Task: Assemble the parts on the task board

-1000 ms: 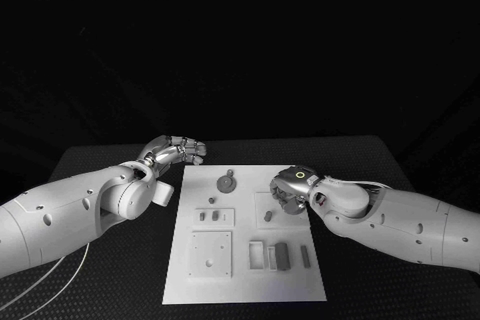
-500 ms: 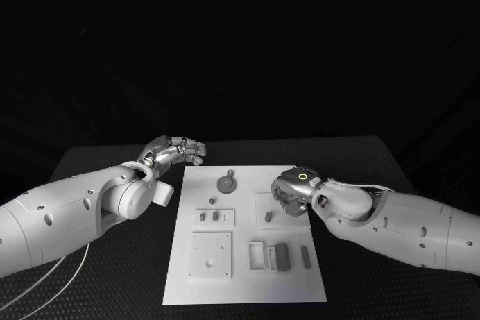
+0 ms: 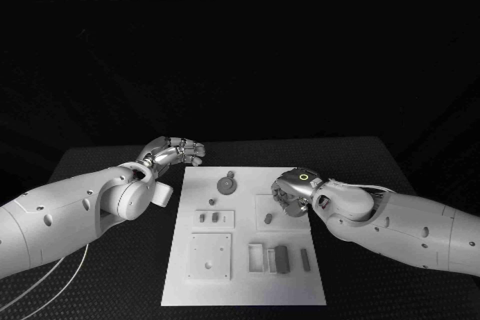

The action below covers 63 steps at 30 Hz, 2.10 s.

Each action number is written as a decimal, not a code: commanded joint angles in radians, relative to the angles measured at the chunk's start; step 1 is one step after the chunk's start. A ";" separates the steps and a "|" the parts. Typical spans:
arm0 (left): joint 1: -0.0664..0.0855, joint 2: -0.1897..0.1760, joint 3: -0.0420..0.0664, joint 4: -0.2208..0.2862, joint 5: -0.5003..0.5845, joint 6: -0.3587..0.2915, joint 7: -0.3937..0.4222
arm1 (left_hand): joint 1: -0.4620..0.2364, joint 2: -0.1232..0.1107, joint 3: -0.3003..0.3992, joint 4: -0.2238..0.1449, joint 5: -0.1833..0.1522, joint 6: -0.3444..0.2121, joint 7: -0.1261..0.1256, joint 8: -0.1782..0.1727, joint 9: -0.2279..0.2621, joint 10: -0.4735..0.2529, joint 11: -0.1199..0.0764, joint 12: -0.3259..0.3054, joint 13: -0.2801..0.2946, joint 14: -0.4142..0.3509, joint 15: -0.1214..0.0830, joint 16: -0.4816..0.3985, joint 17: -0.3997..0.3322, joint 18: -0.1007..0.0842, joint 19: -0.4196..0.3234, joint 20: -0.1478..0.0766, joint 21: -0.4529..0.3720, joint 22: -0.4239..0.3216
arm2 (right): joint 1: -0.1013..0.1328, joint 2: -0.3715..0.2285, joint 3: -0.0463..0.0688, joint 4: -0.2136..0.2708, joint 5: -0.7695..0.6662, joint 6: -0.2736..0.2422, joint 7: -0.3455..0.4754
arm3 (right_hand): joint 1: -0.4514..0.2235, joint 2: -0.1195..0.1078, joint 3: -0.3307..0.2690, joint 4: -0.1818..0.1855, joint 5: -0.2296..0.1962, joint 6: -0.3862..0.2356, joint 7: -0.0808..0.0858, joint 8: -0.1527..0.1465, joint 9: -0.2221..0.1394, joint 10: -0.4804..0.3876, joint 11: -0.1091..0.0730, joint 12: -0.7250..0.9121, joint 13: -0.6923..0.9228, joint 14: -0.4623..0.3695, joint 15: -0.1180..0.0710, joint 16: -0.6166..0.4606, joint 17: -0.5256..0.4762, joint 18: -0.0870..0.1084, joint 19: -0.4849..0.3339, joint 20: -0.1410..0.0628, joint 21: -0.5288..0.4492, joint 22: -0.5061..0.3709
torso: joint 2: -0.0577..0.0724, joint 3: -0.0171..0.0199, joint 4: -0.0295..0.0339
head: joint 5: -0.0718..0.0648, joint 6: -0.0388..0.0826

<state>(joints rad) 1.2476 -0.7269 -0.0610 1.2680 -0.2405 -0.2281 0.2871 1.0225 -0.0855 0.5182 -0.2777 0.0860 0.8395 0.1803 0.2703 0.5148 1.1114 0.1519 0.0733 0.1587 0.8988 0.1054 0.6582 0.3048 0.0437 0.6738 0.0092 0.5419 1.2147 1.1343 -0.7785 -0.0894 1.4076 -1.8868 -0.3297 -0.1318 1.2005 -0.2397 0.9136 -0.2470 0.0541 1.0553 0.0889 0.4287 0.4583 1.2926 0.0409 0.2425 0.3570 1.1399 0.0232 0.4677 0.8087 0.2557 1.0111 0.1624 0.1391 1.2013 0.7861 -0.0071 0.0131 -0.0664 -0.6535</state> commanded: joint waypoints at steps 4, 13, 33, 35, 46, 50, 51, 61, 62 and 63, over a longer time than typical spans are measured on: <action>0.001 0.002 0.001 0.001 0.005 0.007 0.006 | 0.006 -0.001 -0.004 0.000 -0.002 -0.008 0.003 0.004 -0.002 0.000 -0.001 0.004 -0.002 0.009 0.001 -0.006 0.002 0.003 0.006 -0.002 -0.006 0.001 | 0.000 0.001 0.005 0.003 0.023 0.022 0.026 | 0.001 -0.005 0.003 0.001 -0.004 0.008 -0.001 0.000 0.002 0.006 0.001 0.003 0.002 0.011 0.000 -0.006 0.002 0.006 0.007 -0.002 0.006 0.001 | 0.001 0.0002 -0.0005 | 0.000 0.000; 0.001 0.002 0.001 -0.001 0.005 0.008 0.003 | 0.006 -0.001 -0.005 0.000 -0.003 -0.010 0.003 0.004 -0.003 0.000 -0.001 0.004 -0.004 0.010 0.001 -0.008 0.004 0.003 0.007 -0.002 -0.007 0.002 | 0.006 0.005 0.012 -0.013 0.049 0.037 0.039 | 0.001 -0.005 0.004 0.002 -0.004 0.008 -0.001 0.000 0.003 0.006 0.001 0.002 0.004 0.011 0.000 -0.007 0.004 0.006 0.008 -0.002 0.006 0.001 | 0.000 0.0001 0.0004 | -0.001 0.000; 0.001 0.000 0.001 -0.002 0.005 0.002 0.014 | 0.006 0.001 -0.005 0.001 -0.002 -0.011 0.004 0.005 -0.004 0.000 -0.001 0.004 -0.006 0.011 0.001 -0.012 0.008 0.003 0.008 -0.002 -0.009 0.003 | 0.015 -0.016 0.036 0.006 0.100 0.041 0.060 | 0.000 -0.004 0.003 0.004 -0.004 0.006 0.000 -0.001 0.006 0.004 0.001 0.001 0.008 0.011 0.000 -0.010 0.007 0.006 0.007 -0.002 0.005 0.001 | 0.000 0.0002 0.0001 | 0.002 0.001; 0.001 0.000 0.001 -0.002 0.005 0.002 0.014 | 0.006 0.002 -0.005 0.001 -0.002 -0.011 0.004 0.005 -0.004 0.000 -0.001 0.004 -0.007 0.011 0.001 -0.013 0.008 0.003 0.008 -0.002 -0.009 0.003 | 0.016 -0.020 0.040 0.012 0.109 0.043 0.062 | 0.000 -0.004 0.002 0.004 -0.004 0.006 0.000 -0.001 0.006 0.004 0.001 0.001 0.008 0.011 0.000 -0.011 0.008 0.006 0.007 -0.002 0.005 0.001 | 0.000 0.0001 0.0000 | 0.002 0.001; 0.001 0.002 0.001 -0.008 0.008 0.002 0.016 | 0.006 0.002 -0.006 0.001 -0.002 -0.012 0.004 0.005 -0.004 0.001 -0.001 0.005 -0.008 0.011 0.001 -0.014 0.009 0.003 0.008 -0.002 -0.010 0.003 | 0.018 -0.047 0.068 0.079 0.157 0.036 0.068 | -0.001 -0.003 0.002 0.004 -0.004 0.006 0.000 -0.002 0.007 0.004 0.001 0.000 0.009 0.011 0.000 -0.012 0.009 0.006 0.007 -0.002 0.004 0.001 | -0.001 -0.0005 -0.0010 | 0.005 0.003; 0.001 0.008 0.001 -0.014 0.010 0.001 0.018 | 0.006 0.002 -0.006 0.001 -0.002 -0.012 0.004 0.005 -0.005 0.001 -0.001 0.005 -0.008 0.012 0.001 -0.014 0.010 0.003 0.009 -0.002 -0.010 0.003 | 0.018 -0.038 0.069 0.102 0.153 0.025 0.057 | -0.001 -0.002 0.001 0.004 -0.004 0.005 0.000 -0.002 0.008 0.003 0.001 0.000 0.010 0.011 0.000 -0.013 0.010 0.006 0.006 -0.002 0.004 0.001 | -0.002 -0.0007 0.0003 | 0.012 0.006; 0.001 0.009 0.001 -0.017 0.010 0.000 0.019 | 0.006 0.002 -0.006 0.001 -0.002 -0.012 0.004 0.005 -0.005 0.001 -0.001 0.005 -0.008 0.012 0.001 -0.014 0.010 0.003 0.009 -0.002 -0.010 0.003 | 0.018 -0.032 0.069 0.109 0.153 0.024 0.056 | -0.001 -0.002 0.001 0.004 -0.004 0.005 0.000 -0.002 0.008 0.003 0.001 0.000 0.010 0.011 0.000 -0.013 0.010 0.006 0.006 -0.002 0.004 0.001 | -0.002 -0.0009 0.0012 | 0.013 0.007; 0.001 0.058 0.001 -0.081 0.022 -0.005 0.020 | 0.007 0.002 -0.006 0.001 -0.002 -0.013 0.004 0.006 -0.005 0.001 -0.001 0.005 -0.009 0.013 0.001 -0.016 0.012 0.003 0.009 -0.002 -0.011 0.003 | 0.018 0.025 0.069 0.153 0.110 0.018 0.051 | 0.000 0.000 0.000 0.003 -0.004 0.004 0.001 -0.003 0.009 0.002 0.002 -0.001 0.012 0.011 0.000 -0.014 0.012 0.006 0.007 -0.002 0.004 0.002 | -0.008 -0.0055 0.0088 | 0.043 0.005; 0.001 0.066 0.001 -0.093 0.022 -0.007 0.020 | 0.007 0.002 -0.006 0.001 -0.002 -0.014 0.004 0.005 -0.005 0.002 -0.001 0.005 -0.009 0.013 0.001 -0.016 0.012 0.003 0.009 -0.002 -0.011 0.004 | 0.017 0.040 0.069 0.159 0.104 0.018 0.052 | 0.000 0.000 0.000 0.003 -0.004 0.004 0.001 -0.003 0.009 0.002 0.002 -0.001 0.012 0.011 0.000 -0.014 0.012 0.006 0.007 -0.002 0.004 0.002 | -0.009 -0.0062 0.0115 | 0.047 0.003; 0.001 0.071 0.001 -0.099 0.022 -0.008 0.020 | 0.007 0.002 -0.006 0.001 -0.002 -0.014 0.004 0.005 -0.005 0.002 -0.001 0.005 -0.010 0.013 0.001 -0.017 0.012 0.003 0.009 -0.002 -0.011 0.004 | 0.016 0.049 0.069 0.162 0.100 0.018 0.053 | 0.000 0.000 0.000 0.002 -0.004 0.003 0.001 -0.003 0.009 0.002 0.002 -0.001 0.012 0.011 0.000 -0.014 0.012 0.006 0.007 -0.002 0.004 0.002 | -0.010 -0.0067 0.0118 | 0.050 0.002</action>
<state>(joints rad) 1.2475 -0.6605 -0.0610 1.1768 -0.2309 -0.2313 0.2911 1.0225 -0.0855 0.5182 -0.2777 0.0860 0.8324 0.1874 0.2702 0.5109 1.1114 0.1519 0.0733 0.1501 0.9060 0.1053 0.6466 0.3160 0.0427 0.6774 0.0056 0.5341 1.2171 1.1519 -0.7405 -0.0208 1.5611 -1.7532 -0.3056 -0.0799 1.2004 -0.2398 0.9134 -0.2470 0.0532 1.0535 0.0907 0.4285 0.4666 1.2937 0.0432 0.2421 0.3676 1.1469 0.0231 0.4598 0.8195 0.2557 1.0109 0.1624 0.1391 1.2015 0.7799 -0.0114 0.0196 -0.0246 -0.6484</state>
